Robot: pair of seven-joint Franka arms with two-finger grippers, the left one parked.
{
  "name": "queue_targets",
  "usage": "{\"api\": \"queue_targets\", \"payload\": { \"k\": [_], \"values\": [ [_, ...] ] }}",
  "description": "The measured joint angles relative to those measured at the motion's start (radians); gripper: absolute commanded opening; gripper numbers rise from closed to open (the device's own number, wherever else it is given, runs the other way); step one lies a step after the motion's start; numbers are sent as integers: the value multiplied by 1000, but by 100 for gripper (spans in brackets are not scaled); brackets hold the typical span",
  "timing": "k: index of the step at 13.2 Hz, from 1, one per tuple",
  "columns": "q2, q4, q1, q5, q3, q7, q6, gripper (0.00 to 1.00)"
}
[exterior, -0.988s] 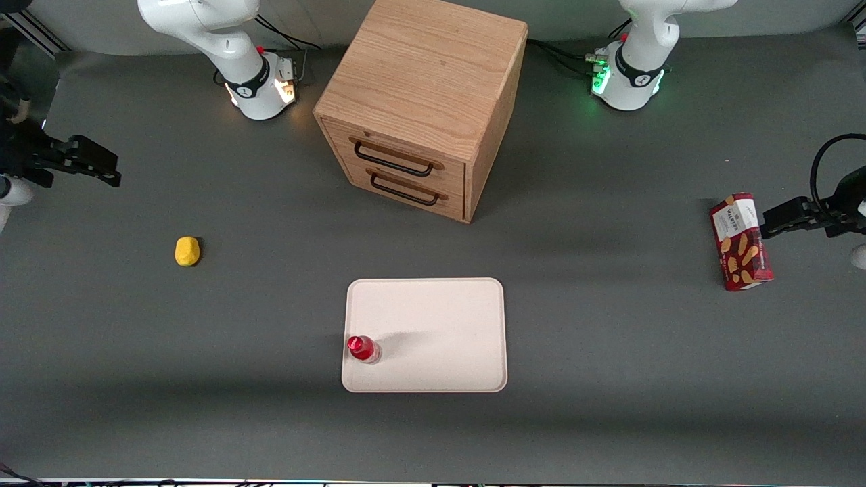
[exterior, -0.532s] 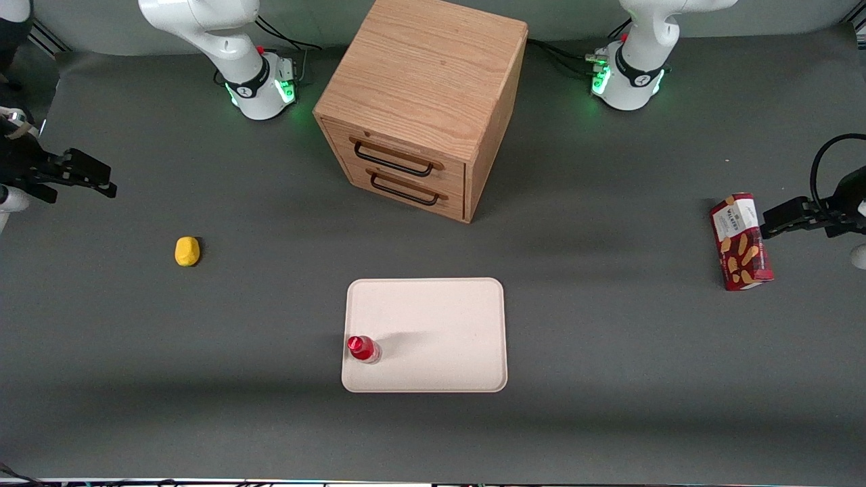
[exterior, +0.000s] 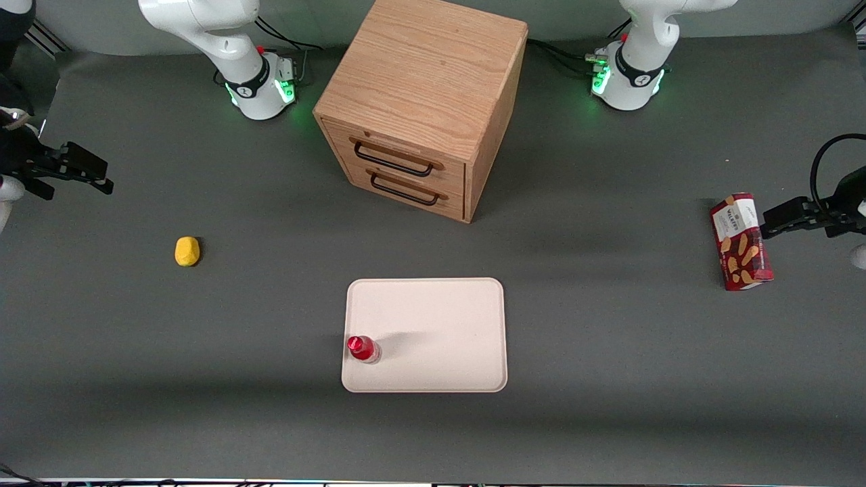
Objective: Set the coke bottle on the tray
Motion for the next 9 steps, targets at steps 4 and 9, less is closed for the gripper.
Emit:
{"api": "queue_targets", "payload": {
  "k": [4,9],
  "values": [
    [30,75,2,0,-5,0,-51,100],
    [42,88,27,0,-3,0,-51,100]
  ]
}}
